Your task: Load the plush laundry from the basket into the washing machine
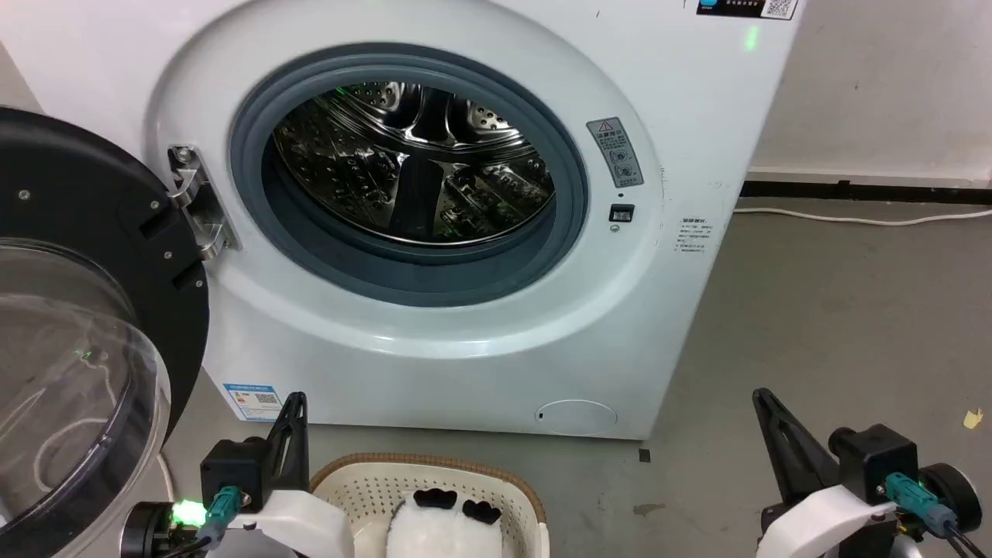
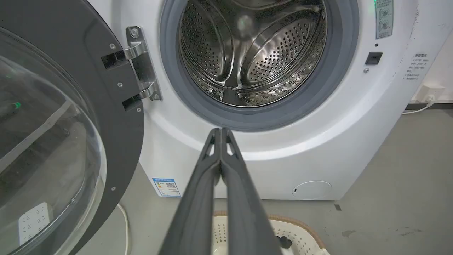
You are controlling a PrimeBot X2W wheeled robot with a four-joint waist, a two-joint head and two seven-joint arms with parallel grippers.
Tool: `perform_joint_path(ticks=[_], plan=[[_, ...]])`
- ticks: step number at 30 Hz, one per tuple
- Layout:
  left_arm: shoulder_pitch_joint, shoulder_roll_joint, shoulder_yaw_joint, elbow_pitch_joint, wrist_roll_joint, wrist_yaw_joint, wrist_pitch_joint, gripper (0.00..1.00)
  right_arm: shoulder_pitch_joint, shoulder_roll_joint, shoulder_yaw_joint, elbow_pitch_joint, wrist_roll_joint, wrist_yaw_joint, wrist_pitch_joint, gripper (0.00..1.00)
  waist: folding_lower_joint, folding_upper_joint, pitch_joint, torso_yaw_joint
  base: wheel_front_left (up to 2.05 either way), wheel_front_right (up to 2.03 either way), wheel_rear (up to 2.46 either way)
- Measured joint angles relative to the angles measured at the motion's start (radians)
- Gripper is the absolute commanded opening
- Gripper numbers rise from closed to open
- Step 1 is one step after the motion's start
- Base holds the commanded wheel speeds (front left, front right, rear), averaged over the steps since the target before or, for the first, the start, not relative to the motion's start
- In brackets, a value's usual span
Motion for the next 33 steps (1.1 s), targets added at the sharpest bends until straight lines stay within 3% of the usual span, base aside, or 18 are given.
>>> perform_joint_path(ticks=[33], plan=[[0.000, 0.000, 0.000, 0.000, 0.000, 0.000, 0.000, 0.00, 0.000, 0.000, 0.000, 0.000, 0.000, 0.000, 0.000, 0.00, 0.0000, 0.0000, 0.000, 0.000, 0.00, 0.00, 0.00]])
